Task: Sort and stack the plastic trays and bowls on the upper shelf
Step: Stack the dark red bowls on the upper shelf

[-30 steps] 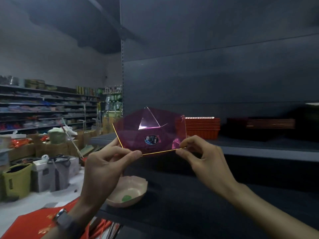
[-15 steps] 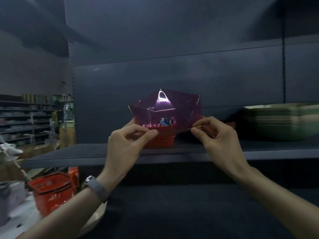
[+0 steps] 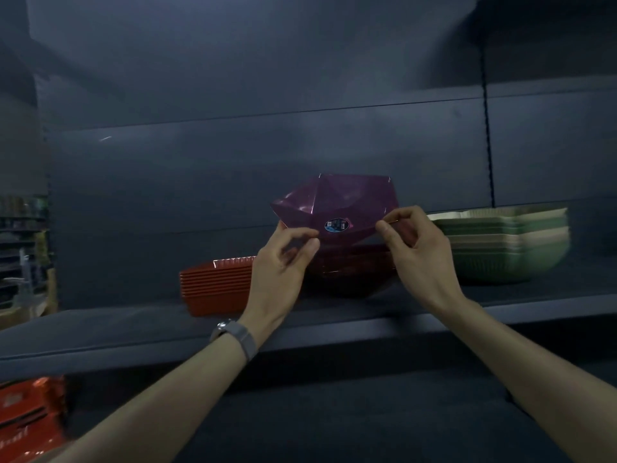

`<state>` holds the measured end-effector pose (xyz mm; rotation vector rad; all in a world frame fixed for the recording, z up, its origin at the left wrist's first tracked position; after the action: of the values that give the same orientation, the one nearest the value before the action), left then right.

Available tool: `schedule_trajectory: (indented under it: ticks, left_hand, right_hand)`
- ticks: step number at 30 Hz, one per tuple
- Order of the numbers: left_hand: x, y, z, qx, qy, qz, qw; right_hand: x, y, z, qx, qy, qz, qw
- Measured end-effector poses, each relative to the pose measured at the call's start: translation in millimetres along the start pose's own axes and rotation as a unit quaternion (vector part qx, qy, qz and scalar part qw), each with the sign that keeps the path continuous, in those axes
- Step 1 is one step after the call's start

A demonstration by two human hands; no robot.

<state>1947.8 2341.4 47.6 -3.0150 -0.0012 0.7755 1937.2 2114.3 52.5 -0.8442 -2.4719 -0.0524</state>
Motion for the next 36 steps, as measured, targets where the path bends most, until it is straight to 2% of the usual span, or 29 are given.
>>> schedule_trajectory:
  ticks: [6, 11, 18, 21, 27, 36]
  left_hand:
    - [40, 17, -16, 0.003, -0.058, -0.029, 0.998]
    - [68, 22, -24, 0.013, -0.116, -0.009, 0.993]
    - [86, 20, -31, 0.027, -0.146, -0.019, 0.989]
    - [102, 14, -34, 0.030, -0.161, -0.025, 0.986]
    - [92, 17, -28, 0.010, -0.185, -0.013, 0.983]
    - [92, 20, -26, -0.001, -0.185, -0.005, 0.983]
  right_hand:
    - [-37, 12, -13, 0.022, 0.021, 0.008, 0.999]
    - [-54, 23, -18, 0.057, 0.070, -0.034, 0.995]
    - [-68, 27, -25, 0.081, 0.040, -0.018, 0.996]
    - [-71, 27, -25, 0.091, 0.071, -0.008, 0.993]
    - [-78, 31, -25, 0.091, 0.157, -0.001, 0.983]
    - [-77, 29, -25, 0.075, 0.196, 0.000, 0.978]
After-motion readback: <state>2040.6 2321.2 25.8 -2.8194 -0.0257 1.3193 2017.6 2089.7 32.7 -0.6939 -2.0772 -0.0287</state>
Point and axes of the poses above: each hand's wrist, its own z-axis away from the middle knuckle, its own y-axis out of the palm, x = y × z, the point moved 1 cm from there along -z, towards the middle knuckle, and after that the axes turned 11 degrees about z, right-handed, at the moved point
